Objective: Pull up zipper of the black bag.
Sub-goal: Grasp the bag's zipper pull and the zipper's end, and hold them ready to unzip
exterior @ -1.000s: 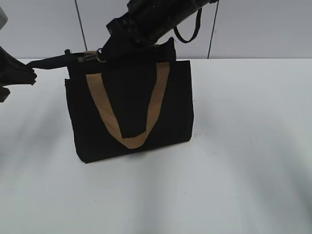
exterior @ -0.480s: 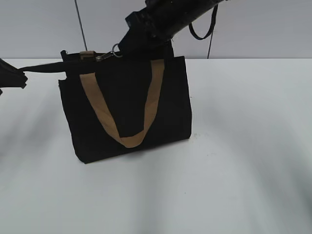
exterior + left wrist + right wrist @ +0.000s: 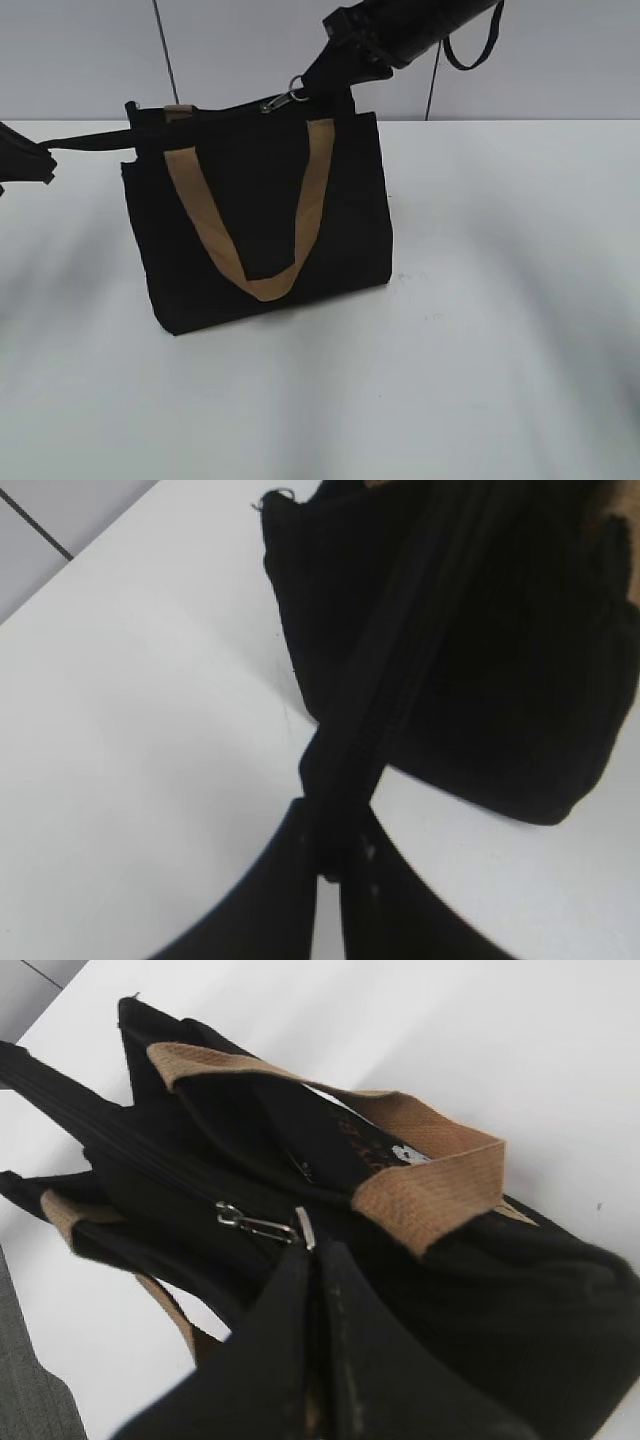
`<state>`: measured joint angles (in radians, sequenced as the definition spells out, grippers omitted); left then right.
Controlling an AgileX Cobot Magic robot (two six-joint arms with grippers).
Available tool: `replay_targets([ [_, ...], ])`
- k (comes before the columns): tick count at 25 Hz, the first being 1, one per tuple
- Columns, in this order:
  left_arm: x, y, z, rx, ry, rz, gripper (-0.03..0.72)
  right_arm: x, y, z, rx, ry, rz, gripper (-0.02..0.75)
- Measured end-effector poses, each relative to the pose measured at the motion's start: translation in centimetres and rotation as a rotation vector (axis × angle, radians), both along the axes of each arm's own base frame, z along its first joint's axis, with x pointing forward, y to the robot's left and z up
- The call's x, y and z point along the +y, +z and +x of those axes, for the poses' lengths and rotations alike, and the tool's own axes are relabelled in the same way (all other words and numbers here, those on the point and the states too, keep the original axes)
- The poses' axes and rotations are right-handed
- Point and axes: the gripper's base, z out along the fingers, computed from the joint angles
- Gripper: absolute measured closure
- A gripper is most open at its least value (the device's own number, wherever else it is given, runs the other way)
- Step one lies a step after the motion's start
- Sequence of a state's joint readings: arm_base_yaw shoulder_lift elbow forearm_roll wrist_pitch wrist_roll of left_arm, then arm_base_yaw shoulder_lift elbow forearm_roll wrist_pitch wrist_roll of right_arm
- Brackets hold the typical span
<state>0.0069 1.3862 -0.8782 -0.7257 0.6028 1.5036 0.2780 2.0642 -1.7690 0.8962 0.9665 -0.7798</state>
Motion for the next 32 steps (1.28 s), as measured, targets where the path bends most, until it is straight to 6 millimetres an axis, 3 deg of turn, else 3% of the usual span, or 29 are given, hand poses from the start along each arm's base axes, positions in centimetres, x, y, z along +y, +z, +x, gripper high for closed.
replay_targets([
  [10,0.0,0.0,0.0,0.002,-0.001,0.001,0.659,-3.5,-0.4,0.9,0.010,-0.038,-0.055,0.738],
  [18,0.0,0.0,0.0,0.004,-0.001,-0.003,0.659,-3.7,0.1,0.7,0.006,-0.031,-0.063,0.738],
  [21,-0.1,0.1,0.0,0.003,0.009,-0.025,0.650,-3.9,0.6,0.6,-0.020,-0.022,-0.072,0.694],
  [24,-0.2,0.3,0.1,0.003,0.038,-0.078,0.558,-4.5,1.0,0.6,-0.047,-0.026,-0.089,0.552],
  [27,-0.3,0.3,0.1,0.012,0.040,-0.107,0.350,-4.6,1.2,0.4,-0.045,-0.016,-0.094,0.413],
  [29,-0.4,0.3,0.0,0.019,0.036,-0.116,0.223,-4.6,1.1,0.3,-0.032,-0.001,-0.097,0.383],
  [32,-0.5,0.3,-0.2,0.039,0.020,-0.125,0.157,-4.6,1.0,-0.1,-0.010,0.029,-0.102,0.368],
])
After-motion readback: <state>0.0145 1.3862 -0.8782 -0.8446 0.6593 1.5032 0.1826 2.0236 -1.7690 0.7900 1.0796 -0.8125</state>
